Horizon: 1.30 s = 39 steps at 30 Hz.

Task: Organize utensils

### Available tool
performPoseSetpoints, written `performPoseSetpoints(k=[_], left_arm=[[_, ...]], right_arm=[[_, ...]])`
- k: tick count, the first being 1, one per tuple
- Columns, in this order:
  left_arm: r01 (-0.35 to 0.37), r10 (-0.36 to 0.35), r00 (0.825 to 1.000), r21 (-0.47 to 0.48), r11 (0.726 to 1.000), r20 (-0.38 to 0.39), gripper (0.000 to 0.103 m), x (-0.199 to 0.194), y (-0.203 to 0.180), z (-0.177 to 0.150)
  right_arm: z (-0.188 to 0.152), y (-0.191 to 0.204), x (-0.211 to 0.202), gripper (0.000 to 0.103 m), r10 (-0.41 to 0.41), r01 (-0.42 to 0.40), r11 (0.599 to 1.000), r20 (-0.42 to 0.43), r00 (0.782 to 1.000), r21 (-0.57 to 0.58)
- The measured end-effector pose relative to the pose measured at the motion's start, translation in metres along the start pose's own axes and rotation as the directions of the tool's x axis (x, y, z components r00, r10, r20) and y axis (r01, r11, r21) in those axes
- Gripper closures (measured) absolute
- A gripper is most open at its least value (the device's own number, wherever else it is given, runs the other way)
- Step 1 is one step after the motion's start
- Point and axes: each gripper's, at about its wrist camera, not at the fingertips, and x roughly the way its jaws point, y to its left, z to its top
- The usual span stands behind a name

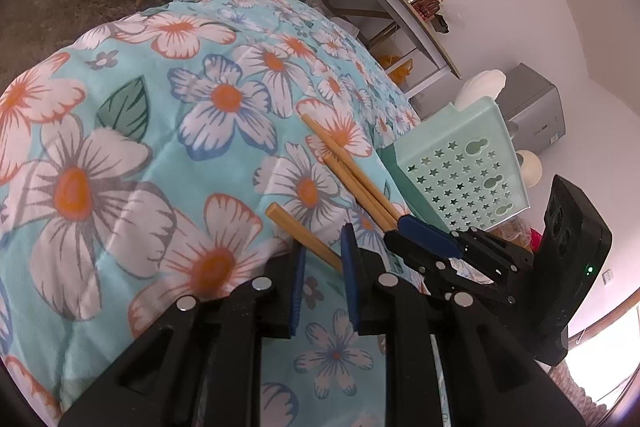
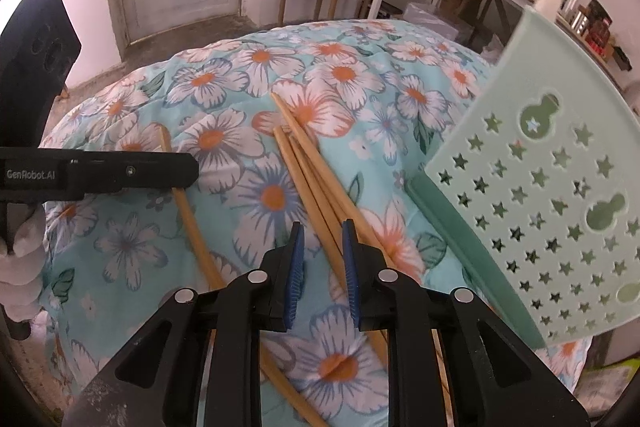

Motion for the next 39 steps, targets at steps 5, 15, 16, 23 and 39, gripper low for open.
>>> performPoseSetpoints(k=[5, 15, 16, 23, 39], left_arm=[[0.000, 0.000, 1.000, 0.000, 1.000, 0.000, 0.087, 0.000, 0.000, 0.000], [0.000, 0.000, 1.000, 0.002, 1.000, 0.004, 0.087, 0.000, 0.000, 0.000], [-0.001, 0.001, 1.000, 0.003, 1.000, 0.005, 0.087, 0.000, 0.000, 0.000], [-0.018, 0.017, 1.000, 0.018, 1.000, 0.011, 0.086, 0.000, -0.006, 0.001], [-0.020, -0.059, 0.966, 0.298, 0.954, 0.252, 0.094, -0.057, -0.094, 0.034]], right_arm=[[0.002, 0.005, 0.006, 0.093, -0.038, 0.038, 0.999, -0.003, 0.999, -0.019], [0.000, -0.009, -0.025, 0.099, 0.023, -0.028, 0.994, 0.049, 0.999, 0.104], [0.000, -0.010, -0.029, 0.099, 0.025, -0.031, 0.993, 0.059, 0.998, 0.115], [-0.003, -0.029, -0.085, 0.099, -0.018, -0.031, 0.970, 0.200, 0.980, 0.239], [-0.065, -0.079, -0.176, 0.099, -0.184, -0.069, 0.827, 0.385, 0.904, 0.558]])
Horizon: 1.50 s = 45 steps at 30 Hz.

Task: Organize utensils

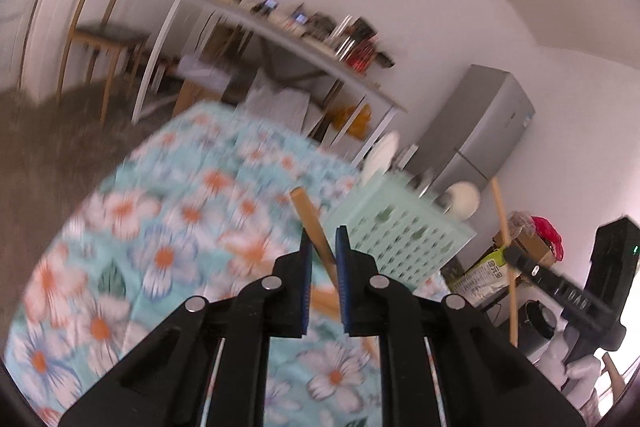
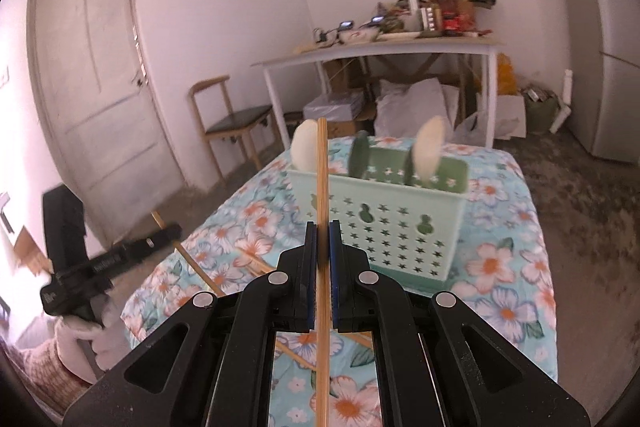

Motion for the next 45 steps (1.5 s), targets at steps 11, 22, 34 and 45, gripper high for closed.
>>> performPoseSetpoints(k=[11, 22, 34, 45], left_arm=[[0.092, -0.139, 0.966, 0.212, 0.973, 0.219, 0.098, -0.033, -0.087, 0.075], [0.086, -0.221, 0.928, 0.404, 0.911, 0.301, 0.097, 0.015, -0.173, 0.124], [-0.008, -0.102, 0.975, 0.487, 0.873, 0.199, 0.097, 0.112, -0.185, 0.099], [0.011, -0.043, 0.996, 0.397, 0.918, 0.072, 0.095, 0.142, -0.162, 0.080]], right_arm=[[-0.011, -0.028, -0.024, 0.099, 0.019, -0.025, 0.995, 0.064, 0.998, 0.096], [-0.015, -0.053, -0.032, 0.099, 0.066, -0.086, 0.982, 0.119, 0.991, 0.168], [-0.019, -0.072, -0.025, 0.099, 0.093, -0.115, 0.974, 0.120, 0.988, 0.196], [-0.019, -0.073, -0.030, 0.099, 0.089, -0.112, 0.971, 0.114, 0.989, 0.213]])
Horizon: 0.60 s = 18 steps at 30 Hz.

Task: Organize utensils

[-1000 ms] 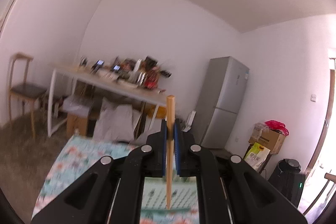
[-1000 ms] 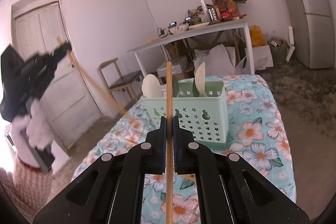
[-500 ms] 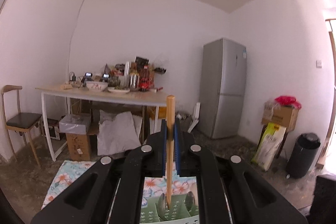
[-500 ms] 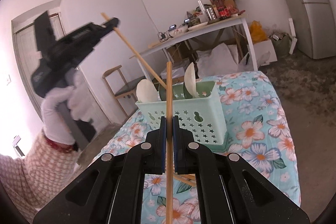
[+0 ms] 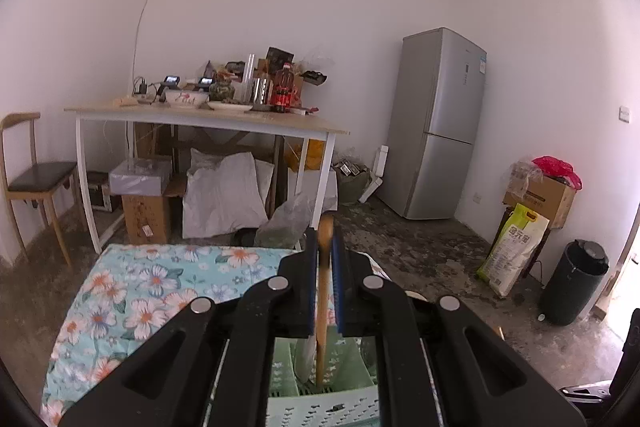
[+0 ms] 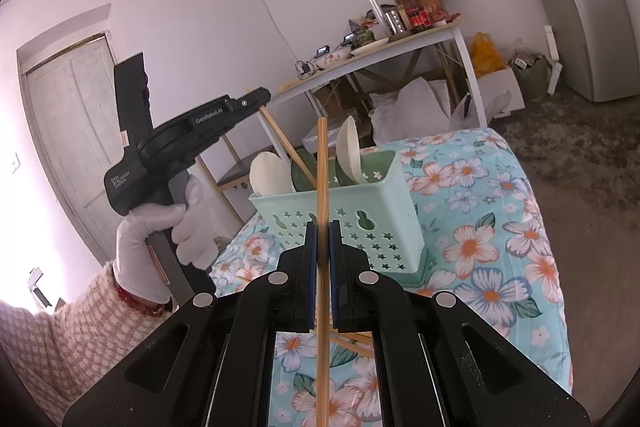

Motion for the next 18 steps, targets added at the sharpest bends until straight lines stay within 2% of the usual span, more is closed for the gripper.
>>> performPoseSetpoints(k=[4, 14, 18], left_arm=[[0.001, -0.001, 1.000, -0.024, 1.000, -0.007, 0.070, -0.008, 0.005, -0.002], [-0.006, 0.010, 0.999, -0.075, 0.997, 0.053, 0.045, -0.060, 0.021, -0.003], [-0.015, 0.021, 0.998, -0.122, 0.992, 0.051, 0.041, -0.087, 0.034, -0.017]], right_arm=[[0.001, 0.002, -0.001, 0.099, -0.005, 0.005, 1.000, -0.001, 1.000, -0.003], [0.012, 0.021, -0.001, 0.099, -0.014, 0.015, 1.000, 0.009, 1.000, -0.028], [0.023, 0.030, 0.002, 0.099, -0.001, 0.002, 0.999, 0.027, 1.000, -0.044]])
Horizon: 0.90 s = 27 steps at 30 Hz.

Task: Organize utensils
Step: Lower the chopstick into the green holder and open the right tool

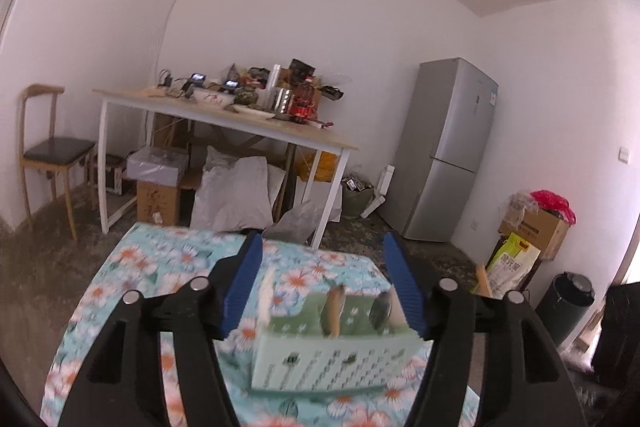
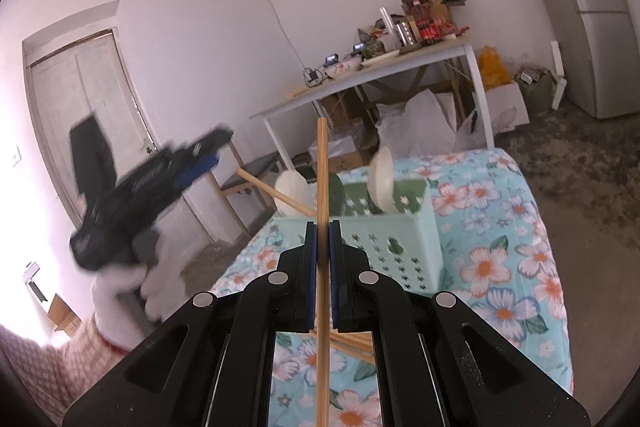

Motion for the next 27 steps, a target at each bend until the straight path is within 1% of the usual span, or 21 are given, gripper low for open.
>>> performPoseSetpoints(k=[3, 6, 12, 15, 19, 21, 26, 27], left_arm=[[-0.010, 0.009, 1.000, -0.034, 0.999, -0.025, 0.040, -0.019, 0.014, -0.016], [-0.028, 0.023, 0.997, -0.058, 0.998, -0.075, 0.039, -0.033, 0.026, -0.039], [-0.060, 0.035, 0.982, -0.129, 0.990, -0.187, 0.039, -0.050, 0.052, -0.089], [-0.060, 0.032, 0.978, -0.131, 0.990, -0.205, 0.039, -0.058, 0.058, -0.101], [-0.068, 0.045, 0.979, -0.107, 0.992, -0.201, 0.039, -0.065, 0.064, -0.104], [-0.078, 0.057, 0.979, -0.101, 0.992, -0.197, 0.039, -0.065, 0.069, -0.104], [-0.111, 0.085, 0.975, -0.123, 0.986, -0.204, 0.039, -0.063, 0.086, -0.105], [-0.119, 0.090, 0.974, -0.129, 0.984, -0.208, 0.039, -0.062, 0.090, -0.107]], right_arm=[[0.012, 0.004, 0.006, 0.099, 0.021, -0.021, 1.000, 0.016, 1.000, -0.007], [0.029, 0.010, 0.020, 0.099, 0.030, -0.029, 0.999, 0.030, 0.999, -0.026], [0.068, 0.017, 0.063, 0.099, 0.039, -0.036, 0.998, 0.050, 0.998, -0.053], [0.085, 0.015, 0.085, 0.099, 0.029, -0.026, 0.999, 0.069, 0.997, -0.048], [0.105, 0.011, 0.116, 0.099, -0.009, 0.013, 0.999, 0.109, 0.994, -0.033], [0.109, 0.007, 0.127, 0.099, -0.035, 0.039, 0.999, 0.123, 0.992, -0.024], [0.115, -0.004, 0.154, 0.099, -0.146, 0.150, 0.989, 0.154, 0.977, -0.014], [0.113, -0.005, 0.156, 0.099, -0.158, 0.162, 0.987, 0.156, 0.975, -0.011]])
